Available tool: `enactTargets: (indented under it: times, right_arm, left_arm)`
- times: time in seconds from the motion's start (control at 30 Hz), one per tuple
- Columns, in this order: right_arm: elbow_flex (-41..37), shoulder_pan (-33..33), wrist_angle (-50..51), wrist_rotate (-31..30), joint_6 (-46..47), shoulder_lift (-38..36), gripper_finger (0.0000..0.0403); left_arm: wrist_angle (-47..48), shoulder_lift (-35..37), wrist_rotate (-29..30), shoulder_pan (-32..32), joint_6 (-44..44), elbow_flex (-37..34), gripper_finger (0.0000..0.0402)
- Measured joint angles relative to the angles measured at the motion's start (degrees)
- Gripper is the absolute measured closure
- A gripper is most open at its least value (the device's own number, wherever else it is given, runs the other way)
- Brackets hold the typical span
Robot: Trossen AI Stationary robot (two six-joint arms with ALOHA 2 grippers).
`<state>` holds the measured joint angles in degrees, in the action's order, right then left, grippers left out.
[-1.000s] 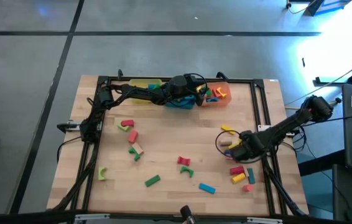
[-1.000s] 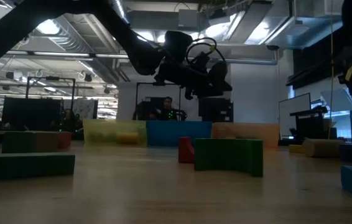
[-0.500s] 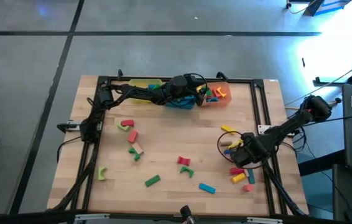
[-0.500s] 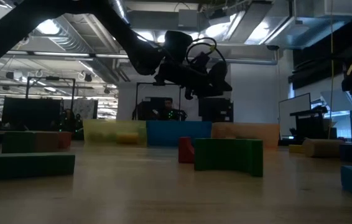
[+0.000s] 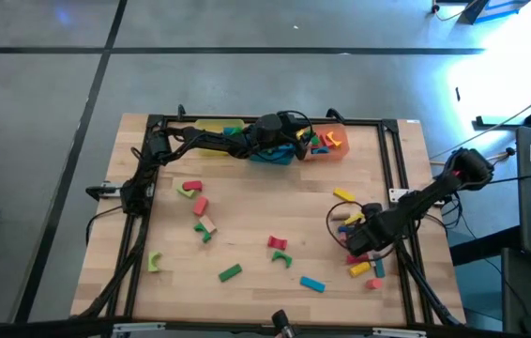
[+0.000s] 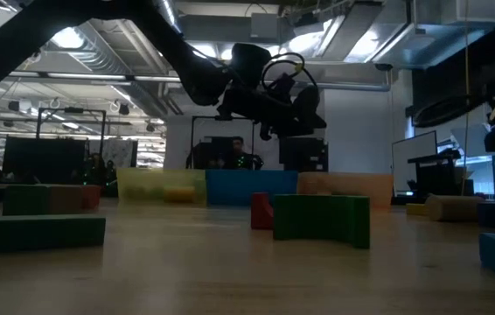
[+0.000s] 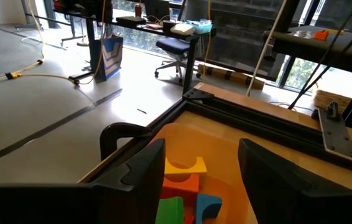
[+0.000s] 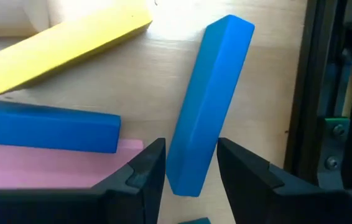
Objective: Sort blocks by size
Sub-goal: Put the blue rectangle block into the blue bin
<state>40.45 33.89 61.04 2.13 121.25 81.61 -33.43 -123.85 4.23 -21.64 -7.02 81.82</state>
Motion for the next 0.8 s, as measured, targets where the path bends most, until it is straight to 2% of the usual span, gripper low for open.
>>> enactTargets:
  times: [0.33,0.43,0.63,0.8]
  right_arm:
    - [0.0,0.0,-2.5,-0.1,0.0,3.2,0.0258]
    - [0.0,0.0,-3.0,-0.1,-0.1,4.2,0.0276]
    - [0.0,0.0,-2.6,-0.6,-2.4,4.6,0.0341]
    - [0.0,-0.2,-2.5,-1.1,-4.9,4.6,0.0341]
  left_arm:
    - [0.0,0.0,0.0,0.3,0.0,0.0,0.0219]
    - [0.0,0.0,0.0,0.7,1.2,0.0,0.0219]
    - [-0.1,0.3,-0.1,2.4,9.0,0.0,0.0219]
    - [-0.1,2.1,-0.2,3.8,11.5,-0.1,0.0219]
